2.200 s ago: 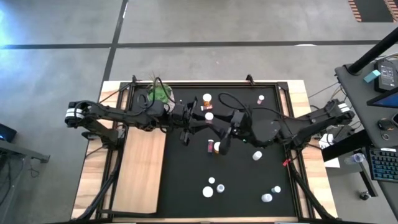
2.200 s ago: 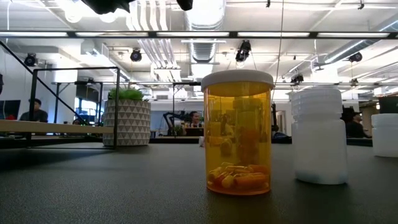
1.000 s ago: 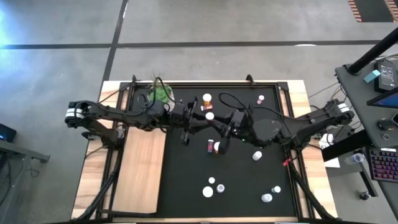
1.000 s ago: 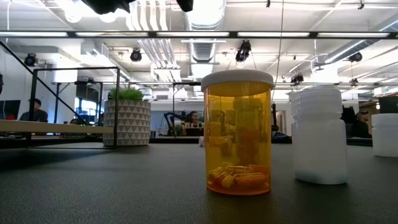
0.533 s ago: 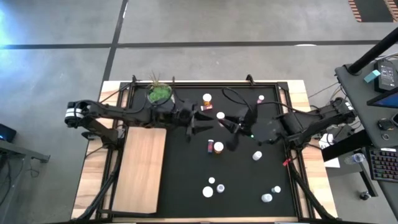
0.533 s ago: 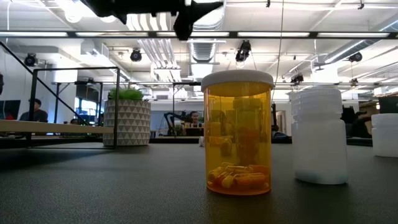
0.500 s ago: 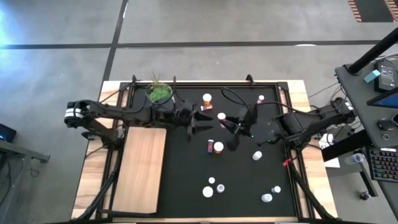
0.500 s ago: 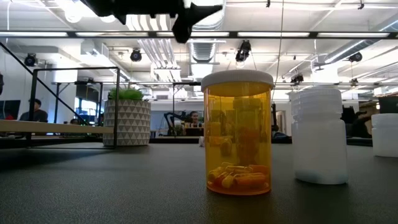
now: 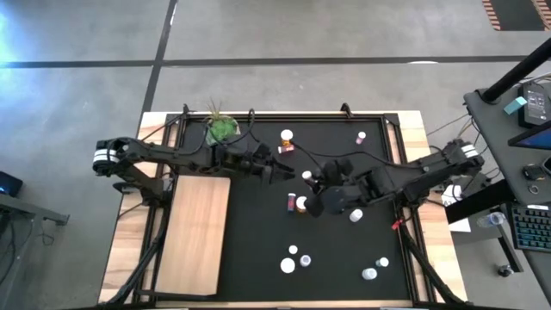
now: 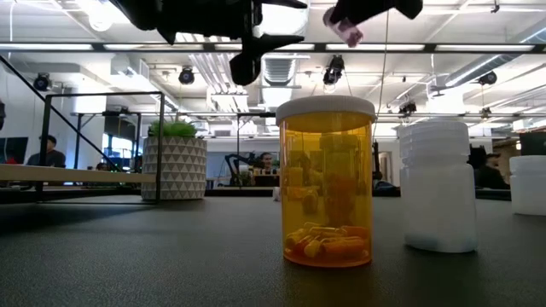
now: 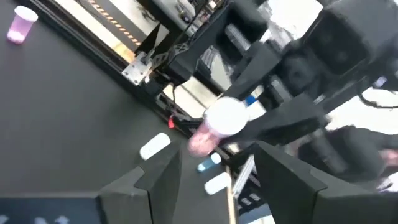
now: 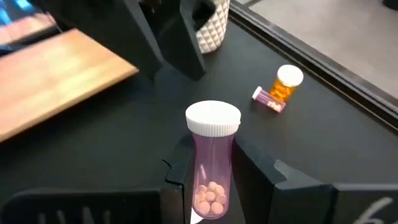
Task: Pick and place medicine bottles onto shelf by color
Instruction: Put the bottom pink pill bottle on the shelf
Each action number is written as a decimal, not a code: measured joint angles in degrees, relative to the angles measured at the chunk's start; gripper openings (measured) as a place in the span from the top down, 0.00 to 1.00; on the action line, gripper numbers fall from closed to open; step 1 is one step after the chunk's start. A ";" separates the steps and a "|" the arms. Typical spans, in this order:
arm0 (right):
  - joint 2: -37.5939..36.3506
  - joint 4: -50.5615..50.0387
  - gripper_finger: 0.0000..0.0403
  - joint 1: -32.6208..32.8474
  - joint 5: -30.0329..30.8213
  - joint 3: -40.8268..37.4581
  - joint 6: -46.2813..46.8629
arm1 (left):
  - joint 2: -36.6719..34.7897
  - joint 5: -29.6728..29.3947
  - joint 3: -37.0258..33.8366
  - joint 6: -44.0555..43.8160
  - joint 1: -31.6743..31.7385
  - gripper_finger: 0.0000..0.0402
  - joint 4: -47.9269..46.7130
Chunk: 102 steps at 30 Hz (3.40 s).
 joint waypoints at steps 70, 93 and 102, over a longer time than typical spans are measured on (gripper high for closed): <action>5.47 -17.23 0.44 -9.96 -19.58 19.30 -21.15 | 2.01 10.12 0.06 -6.09 0.83 0.77 -12.38; -3.66 -23.31 0.44 -9.99 -12.45 8.17 -20.65 | -28.51 -18.06 2.14 -12.80 -10.26 0.76 -85.18; -5.08 -21.04 0.44 -9.99 -11.91 4.16 -18.88 | -30.84 -28.80 1.42 -25.23 -13.57 0.76 -101.82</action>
